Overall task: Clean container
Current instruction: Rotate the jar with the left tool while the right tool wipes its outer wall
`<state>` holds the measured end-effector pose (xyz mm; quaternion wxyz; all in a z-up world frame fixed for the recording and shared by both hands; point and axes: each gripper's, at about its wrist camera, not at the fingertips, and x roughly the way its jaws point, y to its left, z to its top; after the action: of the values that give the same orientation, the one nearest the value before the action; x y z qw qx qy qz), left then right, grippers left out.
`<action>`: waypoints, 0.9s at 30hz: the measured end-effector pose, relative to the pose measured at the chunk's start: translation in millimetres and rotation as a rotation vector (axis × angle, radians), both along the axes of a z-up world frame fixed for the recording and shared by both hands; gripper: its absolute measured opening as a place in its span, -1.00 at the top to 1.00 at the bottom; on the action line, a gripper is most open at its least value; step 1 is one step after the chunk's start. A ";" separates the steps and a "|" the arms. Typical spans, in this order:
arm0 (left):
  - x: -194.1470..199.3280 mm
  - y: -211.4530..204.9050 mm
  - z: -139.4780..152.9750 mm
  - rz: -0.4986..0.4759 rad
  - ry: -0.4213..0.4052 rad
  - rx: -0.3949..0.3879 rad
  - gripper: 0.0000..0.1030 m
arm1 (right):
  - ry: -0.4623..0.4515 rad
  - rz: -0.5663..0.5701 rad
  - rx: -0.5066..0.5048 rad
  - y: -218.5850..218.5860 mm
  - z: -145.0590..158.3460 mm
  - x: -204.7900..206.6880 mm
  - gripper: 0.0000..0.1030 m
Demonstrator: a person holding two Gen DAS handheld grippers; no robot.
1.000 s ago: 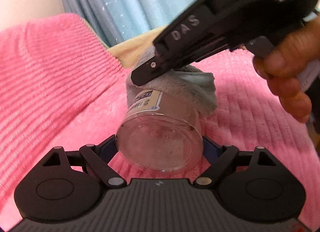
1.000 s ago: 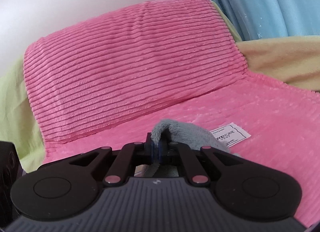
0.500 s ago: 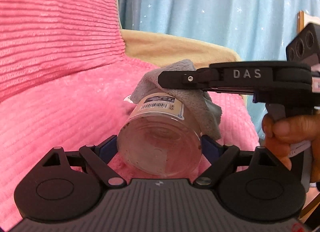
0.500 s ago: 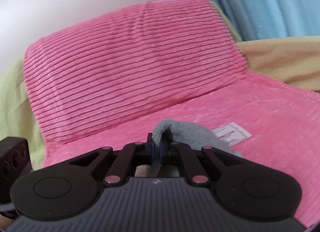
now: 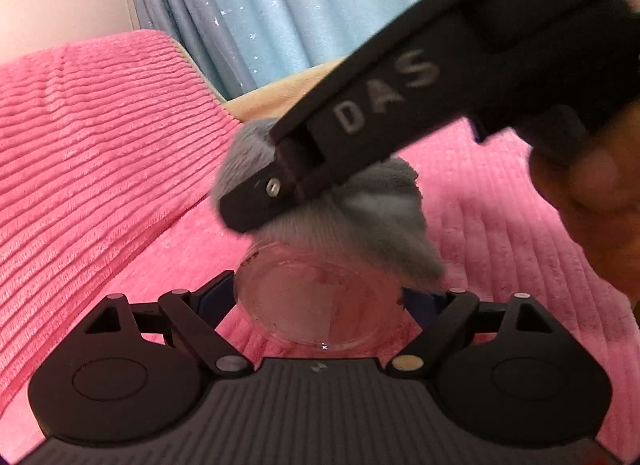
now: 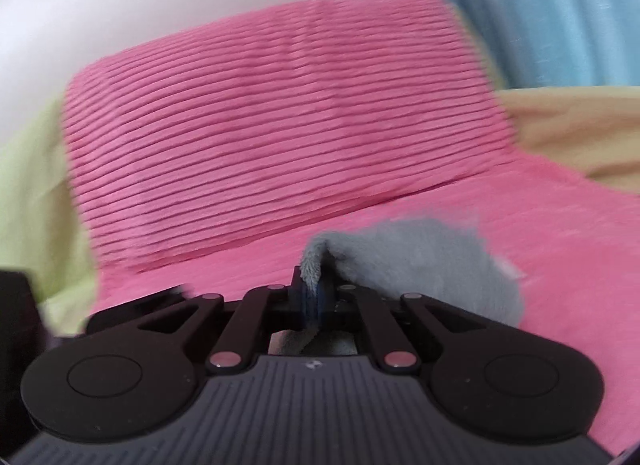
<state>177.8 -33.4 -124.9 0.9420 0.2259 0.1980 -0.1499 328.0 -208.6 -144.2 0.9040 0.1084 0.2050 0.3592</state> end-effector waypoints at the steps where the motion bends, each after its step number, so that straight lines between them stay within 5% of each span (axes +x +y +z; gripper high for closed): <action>1: -0.2 -0.9 -0.3 -0.002 -0.003 0.006 -0.70 | 0.001 -0.027 0.003 -3.0 -0.6 2.0 0.96; 9: 1.2 20.0 8.0 -0.001 0.072 -0.165 -0.70 | -0.014 -0.083 -0.009 -14.4 2.6 4.8 0.96; 14: 8.4 49.9 14.1 0.020 0.160 -0.462 -0.77 | -0.006 -0.085 0.002 -16.3 2.7 4.9 0.96; 17: 13.7 61.3 11.5 0.042 0.203 -0.557 -0.78 | -0.002 -0.081 0.006 -16.0 3.1 3.9 0.96; 22: 25.9 69.7 8.3 0.039 0.240 -0.602 -0.71 | 0.012 -0.056 0.023 -15.2 4.0 0.0 0.95; 27: 25.6 58.1 11.5 0.032 0.189 -0.481 -0.70 | 0.027 -0.030 0.040 -14.4 4.8 -3.9 0.92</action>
<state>203.4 24.7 -113.4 0.9481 -0.0226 0.2475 -0.1982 324.1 -223.0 -139.4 0.9042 0.1342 0.2083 0.3480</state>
